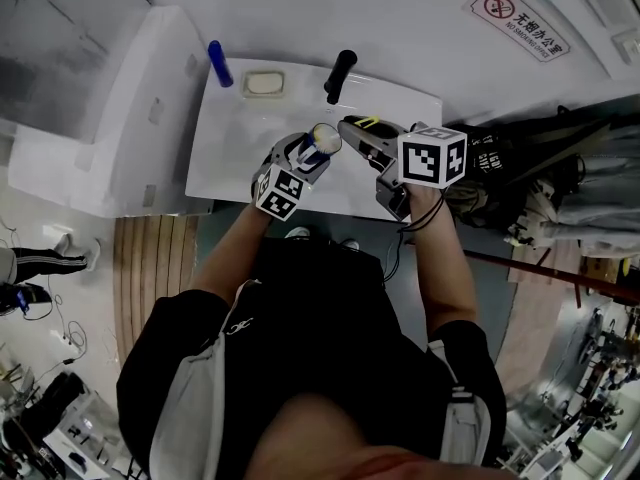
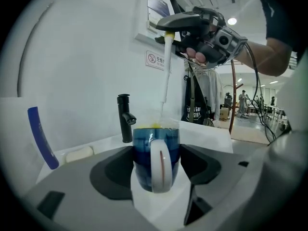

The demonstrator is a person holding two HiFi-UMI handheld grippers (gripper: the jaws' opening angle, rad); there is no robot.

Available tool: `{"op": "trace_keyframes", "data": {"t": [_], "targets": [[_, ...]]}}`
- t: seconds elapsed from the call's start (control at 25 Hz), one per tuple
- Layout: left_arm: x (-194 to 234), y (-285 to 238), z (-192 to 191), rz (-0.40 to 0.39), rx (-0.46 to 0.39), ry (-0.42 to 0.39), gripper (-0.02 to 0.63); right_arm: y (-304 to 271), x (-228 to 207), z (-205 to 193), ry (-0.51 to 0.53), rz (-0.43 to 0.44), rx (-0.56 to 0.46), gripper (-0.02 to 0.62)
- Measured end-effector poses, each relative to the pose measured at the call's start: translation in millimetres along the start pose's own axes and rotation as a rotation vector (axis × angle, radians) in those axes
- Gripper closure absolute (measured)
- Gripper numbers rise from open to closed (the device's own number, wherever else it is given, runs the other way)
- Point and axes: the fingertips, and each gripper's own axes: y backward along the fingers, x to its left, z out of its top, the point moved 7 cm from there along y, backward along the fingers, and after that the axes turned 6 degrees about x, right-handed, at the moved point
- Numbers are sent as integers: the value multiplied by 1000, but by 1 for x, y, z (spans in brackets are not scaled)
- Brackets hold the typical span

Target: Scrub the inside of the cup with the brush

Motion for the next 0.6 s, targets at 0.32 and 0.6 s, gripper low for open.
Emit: {"op": "trace_keyframes", "data": {"t": [0.32, 0.6], "targets": [[-7, -1, -1, -21, -16, -13, 280, 4, 6, -7, -35, 39, 4, 520], [-11, -3, -5, -47, 11, -12, 265, -2, 15, -14, -38, 54, 33, 515]]}}
